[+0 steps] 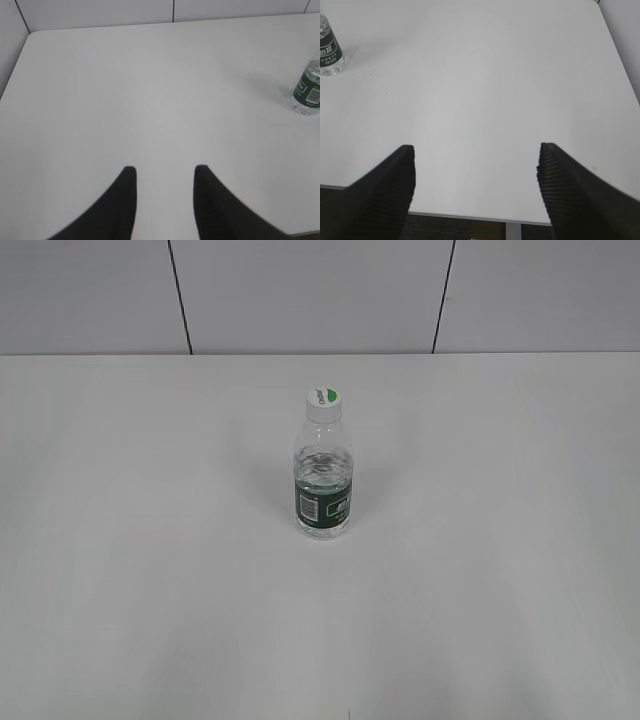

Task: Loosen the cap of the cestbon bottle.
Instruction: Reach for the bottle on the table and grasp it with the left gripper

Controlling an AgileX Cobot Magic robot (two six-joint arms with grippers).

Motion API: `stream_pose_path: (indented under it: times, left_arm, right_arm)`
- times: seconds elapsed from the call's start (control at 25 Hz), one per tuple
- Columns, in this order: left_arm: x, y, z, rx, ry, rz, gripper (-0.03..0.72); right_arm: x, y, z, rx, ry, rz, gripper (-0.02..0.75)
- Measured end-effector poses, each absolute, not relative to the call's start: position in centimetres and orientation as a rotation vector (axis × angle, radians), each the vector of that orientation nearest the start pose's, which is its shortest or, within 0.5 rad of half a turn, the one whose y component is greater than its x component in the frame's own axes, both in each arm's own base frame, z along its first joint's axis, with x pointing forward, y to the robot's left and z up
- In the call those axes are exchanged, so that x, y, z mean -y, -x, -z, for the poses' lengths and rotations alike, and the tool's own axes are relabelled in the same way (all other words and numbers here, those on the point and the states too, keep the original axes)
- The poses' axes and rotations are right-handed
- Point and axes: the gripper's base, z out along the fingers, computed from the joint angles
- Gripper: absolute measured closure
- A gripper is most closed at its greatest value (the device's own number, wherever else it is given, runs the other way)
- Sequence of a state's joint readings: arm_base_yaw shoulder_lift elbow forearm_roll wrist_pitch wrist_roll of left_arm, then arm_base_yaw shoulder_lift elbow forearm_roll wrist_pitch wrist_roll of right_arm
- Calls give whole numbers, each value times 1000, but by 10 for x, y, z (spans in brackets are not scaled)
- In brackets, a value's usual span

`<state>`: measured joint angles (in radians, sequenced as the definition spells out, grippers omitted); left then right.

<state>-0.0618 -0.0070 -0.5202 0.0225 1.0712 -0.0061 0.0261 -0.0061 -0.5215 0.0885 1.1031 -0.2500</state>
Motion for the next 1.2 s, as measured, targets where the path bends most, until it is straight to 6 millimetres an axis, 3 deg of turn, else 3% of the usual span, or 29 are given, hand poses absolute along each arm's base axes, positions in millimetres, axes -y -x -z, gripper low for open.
stream_pose_path:
  times: [1.2]
  left_arm:
    - [-2,9,-282,-2027,-55,16,447]
  right_arm:
    - [-7,11,-280,-2035,291,33,155]
